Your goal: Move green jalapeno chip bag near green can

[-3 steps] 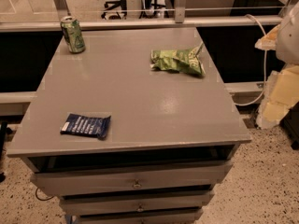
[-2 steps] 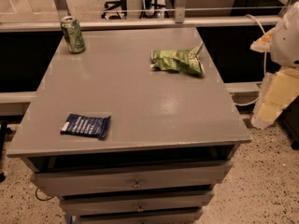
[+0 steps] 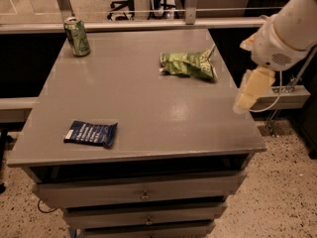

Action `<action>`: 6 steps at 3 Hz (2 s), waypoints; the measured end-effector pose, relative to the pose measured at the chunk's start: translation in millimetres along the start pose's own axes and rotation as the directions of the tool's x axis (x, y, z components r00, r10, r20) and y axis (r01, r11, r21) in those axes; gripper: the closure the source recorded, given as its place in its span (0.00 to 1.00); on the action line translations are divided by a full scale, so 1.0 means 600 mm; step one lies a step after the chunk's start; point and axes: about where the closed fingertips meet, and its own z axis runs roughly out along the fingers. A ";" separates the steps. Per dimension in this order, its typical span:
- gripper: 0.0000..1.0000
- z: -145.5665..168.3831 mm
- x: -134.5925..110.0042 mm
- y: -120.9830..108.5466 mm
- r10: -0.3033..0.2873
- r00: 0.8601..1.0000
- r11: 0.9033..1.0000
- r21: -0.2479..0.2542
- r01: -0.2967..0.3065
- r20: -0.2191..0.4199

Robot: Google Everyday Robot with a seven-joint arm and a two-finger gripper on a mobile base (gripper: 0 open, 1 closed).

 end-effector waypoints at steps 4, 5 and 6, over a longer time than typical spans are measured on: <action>0.00 0.201 -0.115 -0.236 0.196 0.955 0.973 0.075 -0.217 0.222; 0.15 0.228 -0.118 -0.261 0.223 0.946 0.966 0.078 -0.247 0.235; 0.39 0.243 -0.113 -0.274 0.239 0.941 0.961 0.083 -0.265 0.239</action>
Offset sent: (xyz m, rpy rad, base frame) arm 0.1842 0.0532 -0.0157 0.2311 -0.1841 -0.1008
